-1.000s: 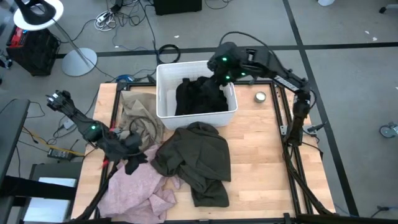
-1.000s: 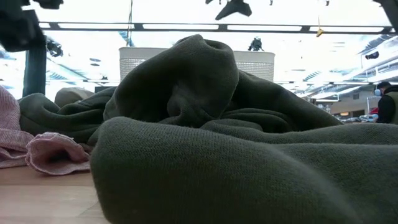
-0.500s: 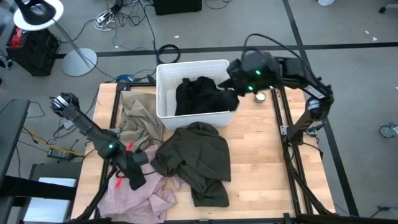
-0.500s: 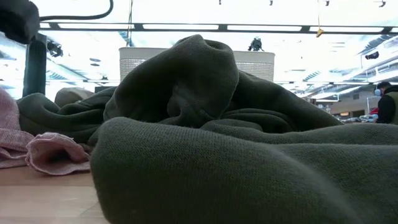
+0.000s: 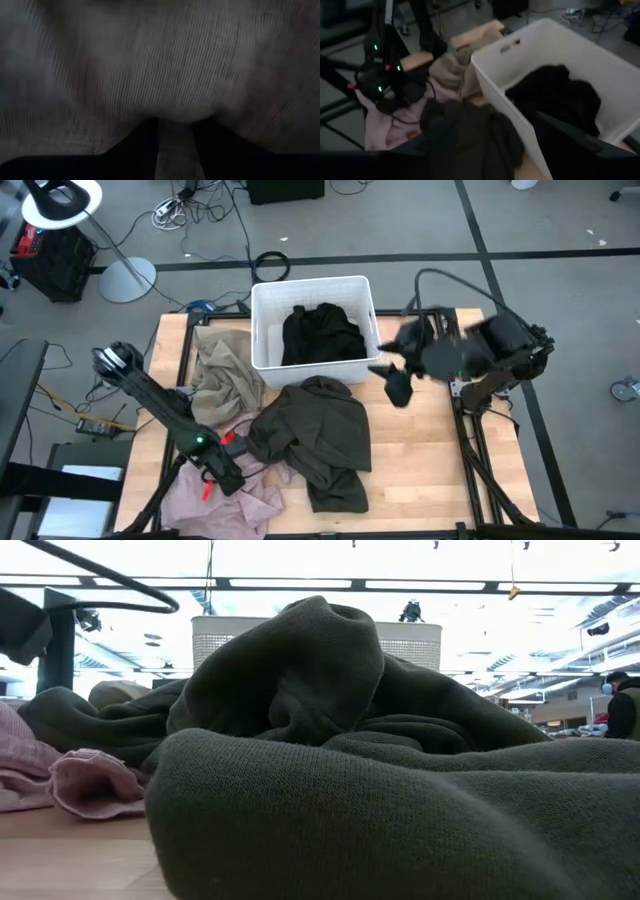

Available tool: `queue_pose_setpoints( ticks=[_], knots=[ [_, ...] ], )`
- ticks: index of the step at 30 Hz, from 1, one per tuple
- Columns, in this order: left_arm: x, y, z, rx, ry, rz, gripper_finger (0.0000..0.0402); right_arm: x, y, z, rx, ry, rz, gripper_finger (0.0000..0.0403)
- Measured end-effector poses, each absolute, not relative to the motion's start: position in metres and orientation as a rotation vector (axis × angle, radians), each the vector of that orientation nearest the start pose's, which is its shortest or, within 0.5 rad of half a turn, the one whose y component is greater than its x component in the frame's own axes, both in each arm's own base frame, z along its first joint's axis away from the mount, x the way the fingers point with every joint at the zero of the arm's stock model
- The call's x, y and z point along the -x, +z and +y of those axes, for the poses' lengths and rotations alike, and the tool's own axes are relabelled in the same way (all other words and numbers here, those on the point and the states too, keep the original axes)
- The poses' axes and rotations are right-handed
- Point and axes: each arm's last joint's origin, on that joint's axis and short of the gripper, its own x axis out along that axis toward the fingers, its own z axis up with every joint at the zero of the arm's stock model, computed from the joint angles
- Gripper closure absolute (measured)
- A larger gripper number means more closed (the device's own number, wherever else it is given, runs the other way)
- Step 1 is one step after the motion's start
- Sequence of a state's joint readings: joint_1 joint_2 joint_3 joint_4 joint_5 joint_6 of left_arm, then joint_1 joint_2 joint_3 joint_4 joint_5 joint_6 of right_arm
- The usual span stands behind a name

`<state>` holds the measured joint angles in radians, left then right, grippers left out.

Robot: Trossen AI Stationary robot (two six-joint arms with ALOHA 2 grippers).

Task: Sort clothes
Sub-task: Put the pink shirt into the white laundry bin

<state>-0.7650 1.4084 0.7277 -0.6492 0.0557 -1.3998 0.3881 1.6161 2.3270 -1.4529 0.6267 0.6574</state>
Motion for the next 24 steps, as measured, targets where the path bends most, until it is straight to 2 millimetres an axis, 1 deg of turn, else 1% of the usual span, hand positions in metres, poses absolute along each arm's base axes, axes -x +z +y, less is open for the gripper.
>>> queue_pose_setpoints(
  ticks=[2,4,6,9,10,14,16,19,24],
  knots=[
    [-0.167,0.156,-0.163,0.663,0.302,1.438,0.0277,-0.231,0.503,0.089,-0.271,-0.432,0.568,0.0151],
    [-0.17,0.15,-0.165,0.655,0.308,1.443,0.0289,-0.228,0.494,0.102,-0.261,-0.452,0.586,0.0153],
    [-0.172,0.148,-0.167,0.651,0.295,1.44,0.0318,-0.223,0.482,0.115,-0.231,-0.502,0.595,0.0155],
    [-0.175,0.147,-0.17,0.659,0.26,1.419,0.038,-0.218,0.464,0.135,-0.209,-0.545,0.556,0.016],
    [-0.176,0.147,-0.17,0.662,0.257,1.411,0.0389,-0.216,0.457,0.142,-0.215,-0.55,0.552,0.0163],
    [-0.176,0.148,-0.17,0.662,0.256,1.399,0.0397,-0.208,0.423,0.161,-0.254,-0.59,0.57,0.0174],
    [-0.175,0.149,-0.169,0.667,0.254,1.392,0.0398,-0.203,0.402,0.168,-0.275,-0.619,0.58,0.0181],
    [-0.174,0.16,-0.168,0.682,0.267,1.38,0.0399,-0.195,0.366,0.177,-0.297,-0.671,0.596,0.0194],
    [-0.176,0.197,-0.167,0.677,0.282,1.33,0.04,-0.183,0.31,0.187,-0.376,-0.709,0.576,0.0219]
  ],
)
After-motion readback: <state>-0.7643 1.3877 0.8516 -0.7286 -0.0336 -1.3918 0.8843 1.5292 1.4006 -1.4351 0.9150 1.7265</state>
